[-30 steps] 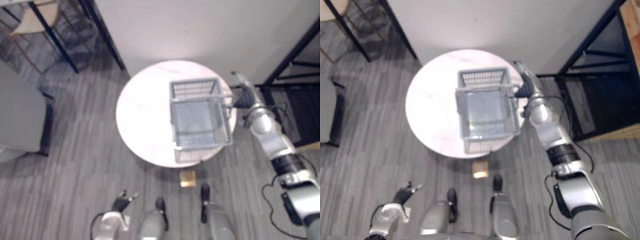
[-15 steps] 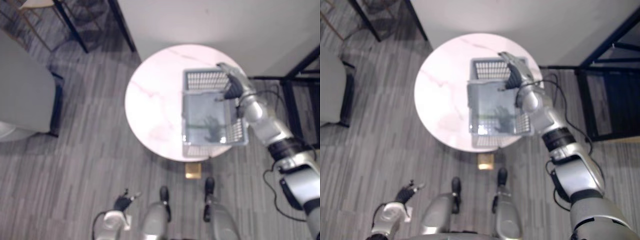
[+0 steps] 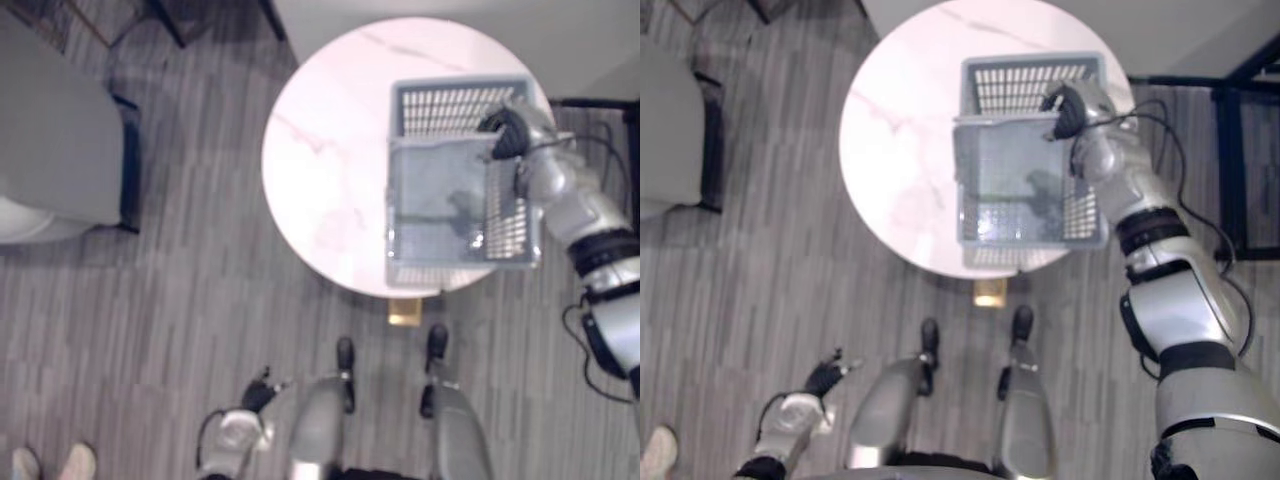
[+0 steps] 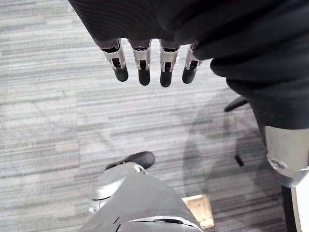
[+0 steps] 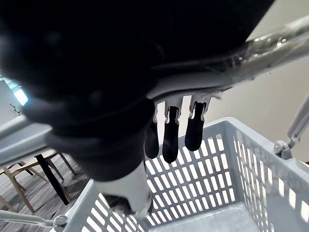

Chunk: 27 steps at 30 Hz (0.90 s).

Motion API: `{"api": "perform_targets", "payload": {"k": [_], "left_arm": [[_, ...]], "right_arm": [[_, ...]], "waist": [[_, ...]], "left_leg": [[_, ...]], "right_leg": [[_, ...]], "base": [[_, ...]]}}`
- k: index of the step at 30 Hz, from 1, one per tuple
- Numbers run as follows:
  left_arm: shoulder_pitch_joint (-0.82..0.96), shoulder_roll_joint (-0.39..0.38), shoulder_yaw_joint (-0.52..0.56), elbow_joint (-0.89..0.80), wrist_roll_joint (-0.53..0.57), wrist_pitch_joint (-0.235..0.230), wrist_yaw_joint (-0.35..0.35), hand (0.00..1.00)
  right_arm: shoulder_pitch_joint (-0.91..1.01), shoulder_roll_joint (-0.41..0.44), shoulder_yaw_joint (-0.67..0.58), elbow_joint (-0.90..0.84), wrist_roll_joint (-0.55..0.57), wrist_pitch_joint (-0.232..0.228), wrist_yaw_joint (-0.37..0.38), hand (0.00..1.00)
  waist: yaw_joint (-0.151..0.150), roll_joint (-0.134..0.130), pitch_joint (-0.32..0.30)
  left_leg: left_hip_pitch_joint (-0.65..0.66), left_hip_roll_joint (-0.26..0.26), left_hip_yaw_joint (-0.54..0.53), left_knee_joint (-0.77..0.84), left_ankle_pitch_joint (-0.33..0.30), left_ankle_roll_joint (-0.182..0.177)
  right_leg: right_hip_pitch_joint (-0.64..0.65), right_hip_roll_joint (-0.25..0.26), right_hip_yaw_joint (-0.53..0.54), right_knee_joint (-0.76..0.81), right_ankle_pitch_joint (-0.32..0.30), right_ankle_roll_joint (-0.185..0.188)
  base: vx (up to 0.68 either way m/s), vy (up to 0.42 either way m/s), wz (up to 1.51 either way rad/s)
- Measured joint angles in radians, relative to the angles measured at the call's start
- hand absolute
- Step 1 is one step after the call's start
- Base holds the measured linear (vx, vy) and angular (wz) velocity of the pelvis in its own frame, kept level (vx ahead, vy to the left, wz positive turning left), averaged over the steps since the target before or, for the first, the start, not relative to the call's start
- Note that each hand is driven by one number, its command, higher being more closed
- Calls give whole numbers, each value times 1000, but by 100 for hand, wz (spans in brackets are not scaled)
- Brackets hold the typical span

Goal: Pick vegetable in the basket

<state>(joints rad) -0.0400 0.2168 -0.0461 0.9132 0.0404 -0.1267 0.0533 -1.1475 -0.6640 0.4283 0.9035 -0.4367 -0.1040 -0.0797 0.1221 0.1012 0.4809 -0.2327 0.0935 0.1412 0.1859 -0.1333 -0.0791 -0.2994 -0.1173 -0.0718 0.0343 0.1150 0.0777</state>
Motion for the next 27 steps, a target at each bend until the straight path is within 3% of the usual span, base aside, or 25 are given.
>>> {"api": "perform_targets", "payload": {"k": [7,9,10,11,12,13,15,17,19,20,21,22,23,24,25,26,27], "left_arm": [[-18,-36,-6,0,-2,2,-1,0],[2,-48,15,-23,-2,4,0,0],[19,-54,26,-34,-11,5,0,0],[43,-60,37,-52,-29,5,0,0],[47,-60,38,-55,-29,6,-1,0],[38,-57,44,-54,-28,10,-3,0],[26,-43,52,-55,-20,8,-15,0],[16,-25,50,-53,-16,14,-24,0],[-6,-15,53,-53,-16,20,-29,0],[-17,-18,57,-57,-11,21,-30,0],[-11,-18,68,-55,11,22,-36,0],[-2,-17,75,-56,20,23,-40,0],[8,-19,94,-56,23,27,-46,0],[33,-11,125,-53,33,28,-52,0],[50,-2,139,-51,44,28,-55,0],[61,5,164,-44,53,27,-59,0],[61,5,171,-33,53,32,-57,0]], "right_arm": [[46,5,-70,-31,-34,11,-3,100],[120,17,-68,-109,-32,28,-3,100],[162,35,-66,-152,-23,31,-1,100],[217,56,-66,-202,-14,31,2,100],[263,58,-70,-246,2,28,4,100],[331,59,-94,-293,25,26,5,100],[480,81,-149,-382,55,29,27,100],[571,90,-186,-433,57,32,45,100],[634,92,-219,-472,58,37,47,100],[657,90,-231,-485,58,39,47,100],[685,95,-233,-499,58,40,47,100],[707,99,-233,-509,57,39,47,100],[748,107,-233,-538,55,39,50,100],[780,132,-235,-558,56,27,52,100],[798,148,-238,-567,56,26,55,100],[814,168,-242,-577,55,14,59,100],[816,174,-246,-572,55,6,61,100]], "waist": [[10,-1,1],[22,-11,6],[23,-13,8],[22,-16,7],[16,-17,6],[5,-34,3],[-30,-94,-3],[-63,-114,-14],[-86,-125,-22],[-88,-131,-26],[-77,-139,-30],[-76,-148,-37],[-74,-151,-48],[-64,-165,-81],[-59,-169,-114],[-56,-196,-132],[-63,-196,-133]], "left_leg": [[-4,1,12,39,-7,4],[-8,15,-41,132,-59,1],[-12,15,-121,194,-99,1],[-3,19,-207,250,-163,-12],[9,27,-226,272,-208,-24],[11,30,-203,287,-218,-21],[54,20,-129,270,-221,-14],[80,20,-79,269,-226,-5],[101,29,-17,256,-216,10],[137,36,45,212,-199,16],[192,42,110,197,-199,15],[217,32,137,206,-202,11],[248,34,175,214,-204,14],[257,27,202,162,-205,64],[261,30,239,93,-192,81],[308,33,334,53,-173,37],[323,38,364,55,-173,37]], "right_leg": [[-10,4,36,21,0,0],[-6,34,98,45,0,0],[4,57,134,50,0,0],[17,88,178,50,-5,-6],[20,109,204,50,-4,-4],[21,117,226,46,-3,-2],[26,113,294,36,7,11],[29,113,325,33,21,2],[12,100,269,38,16,-123],[-26,58,97,105,-40,-252],[-65,0,-40,266,-61,-271],[-64,-22,-101,303,-63,-259],[-60,-14,-154,320,-5,-236],[-55,37,-122,219,78,-255],[-33,58,-121,134,94,-243],[-33,20,-264,233,-89,-222],[-30,-5,-330,297,-146,-220]], "base": [[-33,8,-7],[-20,6,-73],[-27,13,-112],[-49,74,-133],[-82,124,-121],[-75,120,-86],[-49,102,-83],[-27,104,-81],[-17,76,-83],[1,4,-131],[12,-14,-143],[36,-21,-164],[-40,-1,-182],[-105,15,-203],[-173,-26,-218],[-84,-77,-160],[-23,-100,-161]]}}
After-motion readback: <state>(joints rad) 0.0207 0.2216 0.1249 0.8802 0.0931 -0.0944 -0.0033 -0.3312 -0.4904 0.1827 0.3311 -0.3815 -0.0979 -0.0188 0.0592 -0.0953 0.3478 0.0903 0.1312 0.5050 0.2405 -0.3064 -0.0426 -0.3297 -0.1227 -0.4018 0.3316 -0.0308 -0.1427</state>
